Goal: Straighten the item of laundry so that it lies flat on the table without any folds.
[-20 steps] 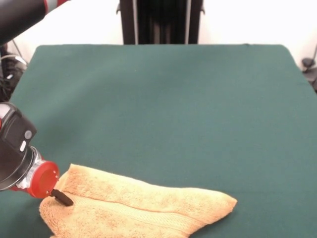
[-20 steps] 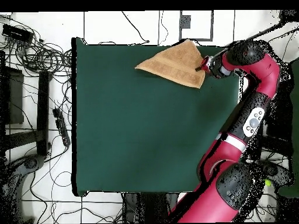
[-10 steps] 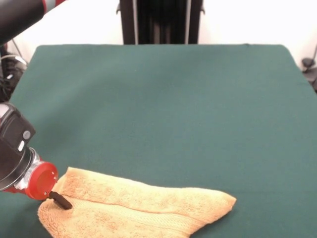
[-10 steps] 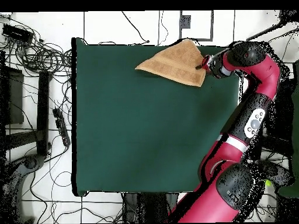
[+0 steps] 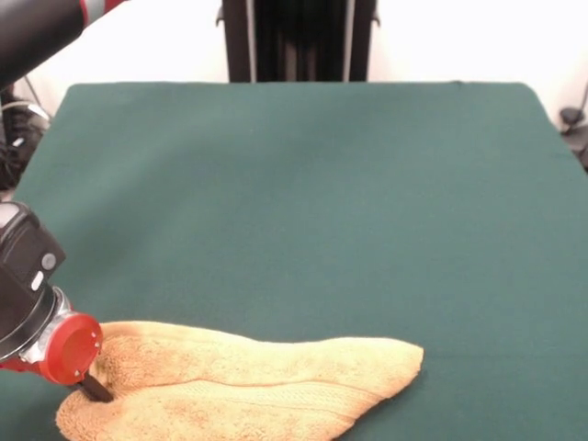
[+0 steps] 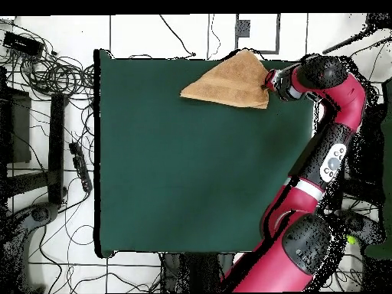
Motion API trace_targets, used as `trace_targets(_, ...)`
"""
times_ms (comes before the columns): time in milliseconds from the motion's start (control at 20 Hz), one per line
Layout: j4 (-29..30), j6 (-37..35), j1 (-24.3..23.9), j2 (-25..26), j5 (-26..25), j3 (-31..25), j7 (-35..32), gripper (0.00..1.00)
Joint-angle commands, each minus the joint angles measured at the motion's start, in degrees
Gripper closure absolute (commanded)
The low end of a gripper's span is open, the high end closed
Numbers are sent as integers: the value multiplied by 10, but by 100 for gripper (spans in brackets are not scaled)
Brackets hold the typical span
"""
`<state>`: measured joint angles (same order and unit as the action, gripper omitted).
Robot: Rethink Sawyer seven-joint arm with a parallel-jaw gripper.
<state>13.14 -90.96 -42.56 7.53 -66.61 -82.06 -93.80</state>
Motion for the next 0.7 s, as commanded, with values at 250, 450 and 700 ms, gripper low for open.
trace_targets(250, 47, 115, 30, 28, -6, 49, 89, 100)
trace_targets(450, 47, 99, 32, 25, 1, 50, 72, 100)
trace_targets(700, 75, 87, 31, 12, 38, 78, 30, 100)
